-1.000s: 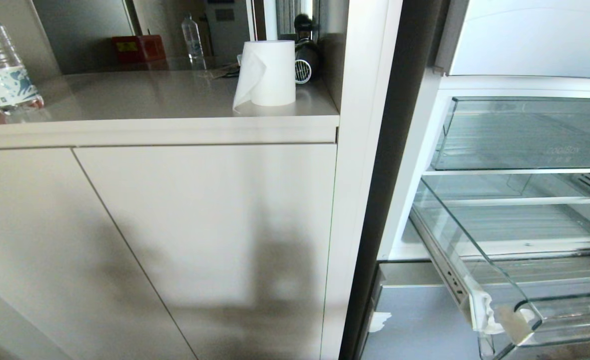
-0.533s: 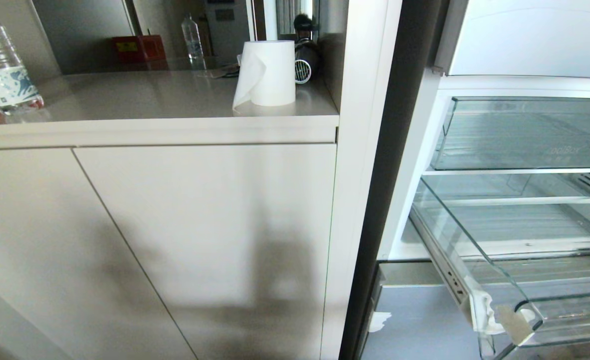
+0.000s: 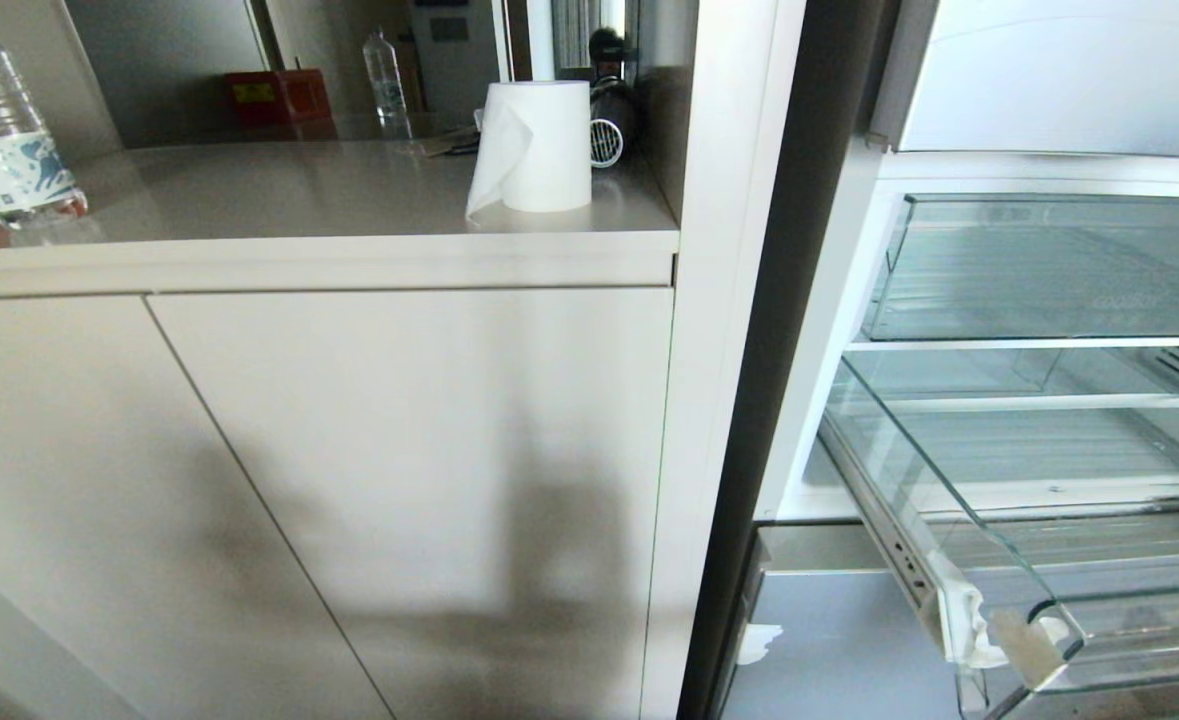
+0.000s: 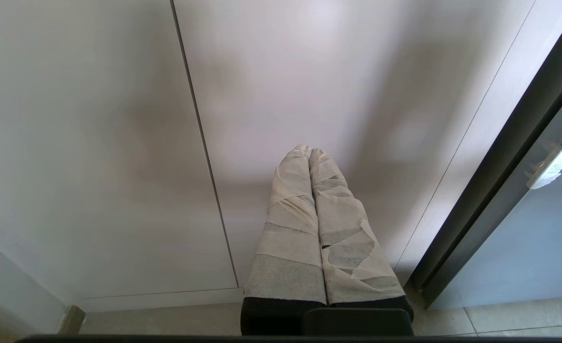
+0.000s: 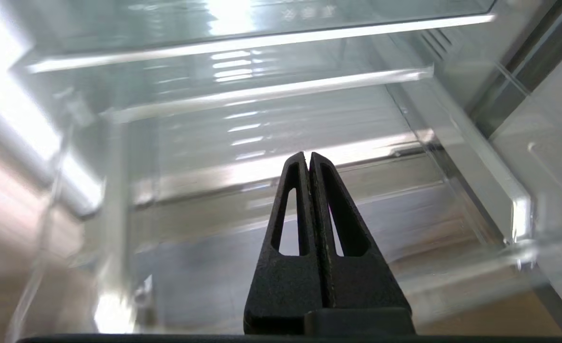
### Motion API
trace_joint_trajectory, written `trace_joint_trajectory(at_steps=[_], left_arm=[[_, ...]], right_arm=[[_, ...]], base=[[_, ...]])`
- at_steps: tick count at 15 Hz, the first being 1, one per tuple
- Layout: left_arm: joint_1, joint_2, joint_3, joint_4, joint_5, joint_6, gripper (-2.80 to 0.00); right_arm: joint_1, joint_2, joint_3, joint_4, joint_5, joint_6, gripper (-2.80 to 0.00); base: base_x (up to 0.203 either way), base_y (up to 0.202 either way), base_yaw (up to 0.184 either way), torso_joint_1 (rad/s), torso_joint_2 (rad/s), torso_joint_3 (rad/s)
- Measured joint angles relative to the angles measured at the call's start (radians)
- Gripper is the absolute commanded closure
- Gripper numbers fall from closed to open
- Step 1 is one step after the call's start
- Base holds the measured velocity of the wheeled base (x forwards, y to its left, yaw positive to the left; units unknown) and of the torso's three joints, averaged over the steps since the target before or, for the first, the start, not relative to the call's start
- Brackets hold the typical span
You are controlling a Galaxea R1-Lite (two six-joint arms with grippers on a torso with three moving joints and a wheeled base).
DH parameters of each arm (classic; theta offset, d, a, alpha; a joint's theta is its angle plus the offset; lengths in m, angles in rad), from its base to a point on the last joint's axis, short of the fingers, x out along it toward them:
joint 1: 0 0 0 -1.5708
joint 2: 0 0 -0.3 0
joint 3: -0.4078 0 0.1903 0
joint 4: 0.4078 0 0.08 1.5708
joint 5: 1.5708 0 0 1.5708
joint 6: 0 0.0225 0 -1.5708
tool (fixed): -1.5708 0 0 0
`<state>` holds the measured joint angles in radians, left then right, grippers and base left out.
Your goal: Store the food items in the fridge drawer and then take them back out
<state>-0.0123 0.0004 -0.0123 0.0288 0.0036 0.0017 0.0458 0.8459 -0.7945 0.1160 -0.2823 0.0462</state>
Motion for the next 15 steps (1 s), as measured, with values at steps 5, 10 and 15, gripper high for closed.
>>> trace_joint_trajectory(at_steps=[5,10,15], left_arm=[[0.0,0.0,0.0,0.0,0.0,0.0,0.0],[0.0,0.0,0.0,0.0,0.0,0.0,0.0],[0.0,0.0,0.0,0.0,0.0,0.0,0.0]], right_arm=[[0.112,-0.41,0.431,-0.094,0.046,-0.097,0.0],[0.137,-0.529,0.768,-0.333,0.144,-0.053,0.0],[0.114,-0.56,0.794,-0.187,0.344,-0.035,0.0]], base=[[0.0,0.0,0.0,0.0,0.0,0.0],[0.0,0.0,0.0,0.0,0.0,0.0],[0.0,0.0,0.0,0.0,0.0,0.0]])
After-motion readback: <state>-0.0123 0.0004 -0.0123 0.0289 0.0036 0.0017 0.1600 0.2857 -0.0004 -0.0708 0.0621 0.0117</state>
